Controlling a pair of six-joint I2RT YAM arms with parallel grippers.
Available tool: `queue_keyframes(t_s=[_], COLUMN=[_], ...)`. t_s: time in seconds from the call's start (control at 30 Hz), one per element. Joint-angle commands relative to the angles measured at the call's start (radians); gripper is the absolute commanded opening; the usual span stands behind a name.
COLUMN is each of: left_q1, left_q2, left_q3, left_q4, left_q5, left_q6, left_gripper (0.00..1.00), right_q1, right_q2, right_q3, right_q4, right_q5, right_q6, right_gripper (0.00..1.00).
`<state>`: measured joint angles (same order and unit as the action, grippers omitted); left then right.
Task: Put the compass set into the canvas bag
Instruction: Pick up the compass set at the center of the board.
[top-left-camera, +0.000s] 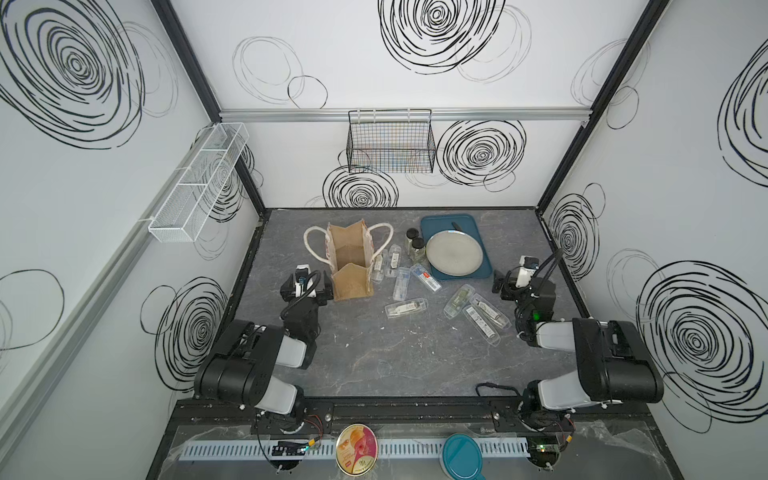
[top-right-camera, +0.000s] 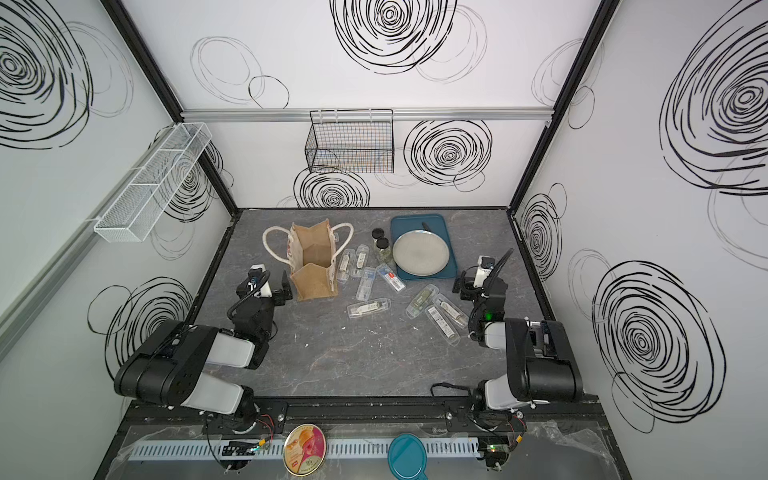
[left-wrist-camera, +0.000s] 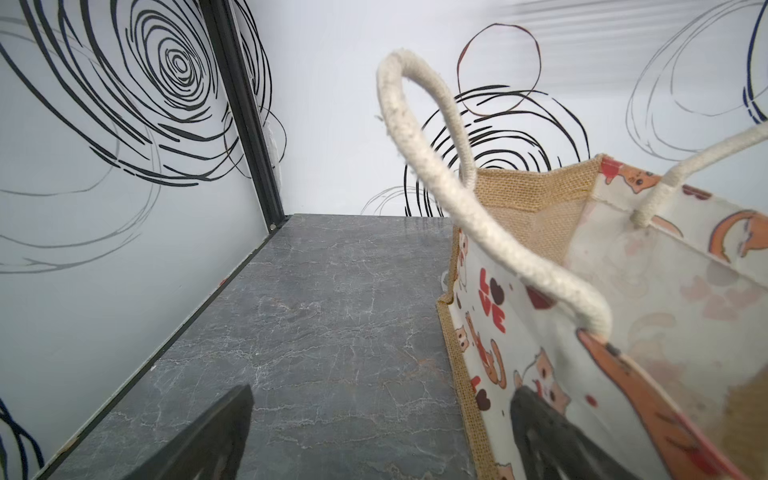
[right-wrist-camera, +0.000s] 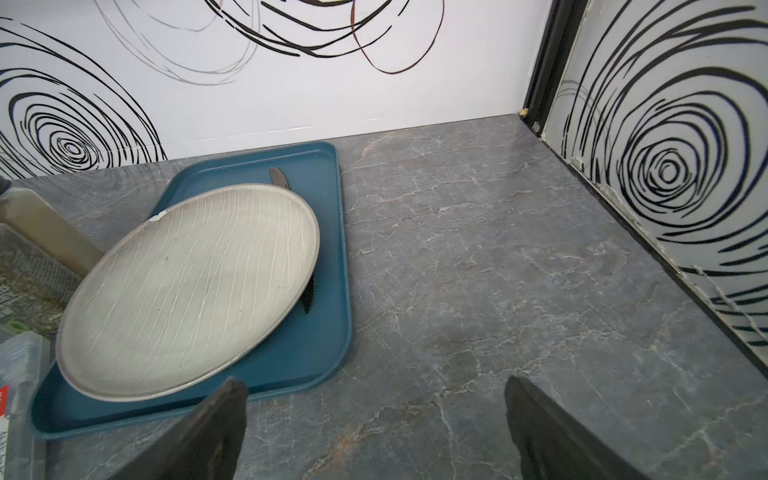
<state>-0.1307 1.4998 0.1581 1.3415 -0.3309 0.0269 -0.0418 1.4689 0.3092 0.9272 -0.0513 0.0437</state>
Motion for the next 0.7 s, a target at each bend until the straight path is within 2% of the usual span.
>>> queue_keyframes(t_s=[0.0,0.67], left_q1=[-0.001,-0.001], left_q2=[0.005,0.005], left_q3=[0.013,0.014], left_q4=[0.059,0.056], left_q5=[0.000,-0.001], left_q6=[0.014,0.013], left_gripper=[0.99,0.99], right_q1=[-0.001,-0.007], right_q2=[0.004,0.006], right_q3=[0.017,0.019], right_q4=[-0.002,-0.002], right_q5=[-0.002,-0.010], right_q6=[-0.008,-0.004], right_gripper=[1.00,1.00])
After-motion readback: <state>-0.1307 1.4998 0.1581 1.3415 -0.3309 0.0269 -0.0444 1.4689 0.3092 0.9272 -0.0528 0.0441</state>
